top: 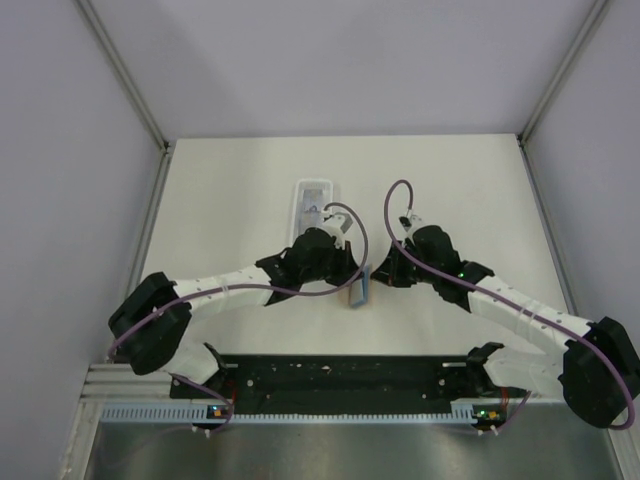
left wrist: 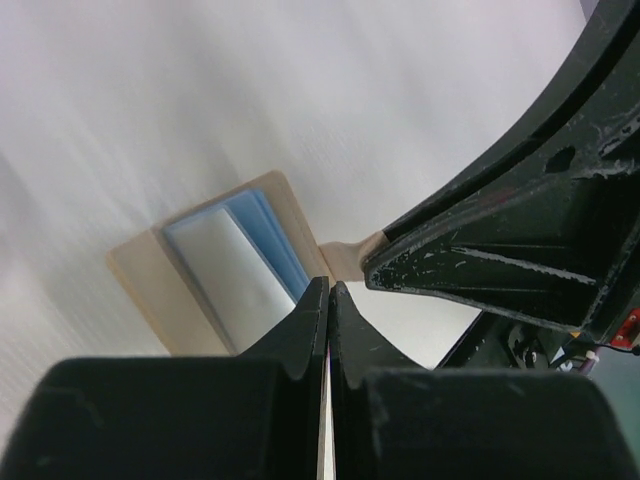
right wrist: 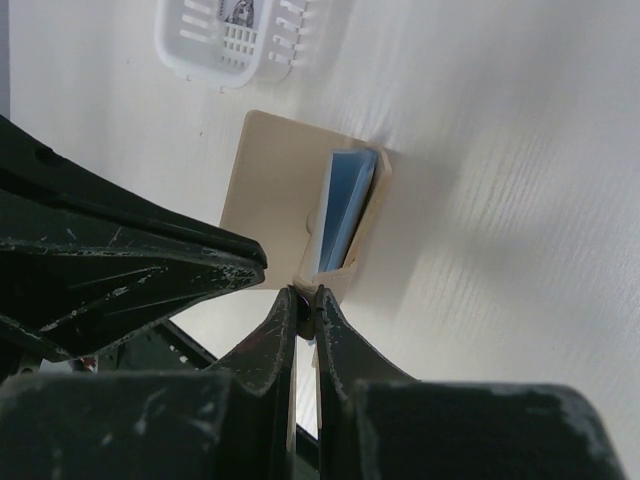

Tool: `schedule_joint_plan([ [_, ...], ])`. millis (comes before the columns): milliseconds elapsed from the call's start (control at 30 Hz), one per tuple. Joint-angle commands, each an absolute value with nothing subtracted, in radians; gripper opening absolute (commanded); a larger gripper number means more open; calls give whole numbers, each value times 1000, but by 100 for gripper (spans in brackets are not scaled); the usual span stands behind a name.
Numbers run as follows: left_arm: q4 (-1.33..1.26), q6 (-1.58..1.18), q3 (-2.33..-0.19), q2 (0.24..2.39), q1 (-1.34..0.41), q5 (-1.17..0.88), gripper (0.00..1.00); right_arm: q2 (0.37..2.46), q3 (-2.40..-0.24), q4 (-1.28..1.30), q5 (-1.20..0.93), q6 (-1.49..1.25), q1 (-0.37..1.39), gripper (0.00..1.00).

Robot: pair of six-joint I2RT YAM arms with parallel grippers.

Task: Put the credit cards into the card holder
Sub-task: Open the card holder at the center of the board.

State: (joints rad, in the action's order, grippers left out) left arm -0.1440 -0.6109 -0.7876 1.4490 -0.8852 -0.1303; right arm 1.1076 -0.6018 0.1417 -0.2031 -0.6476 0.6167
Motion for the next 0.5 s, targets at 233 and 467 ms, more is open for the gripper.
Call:
schedule_joint_plan([
  [233,-232,-614,-862,1529,-887,-74,0,1112,-600,104,-212,-652,606,0],
  [467,-236,-637,-854,1557,-881,-54,0,1112,-600,104,-215,-650,604,0],
])
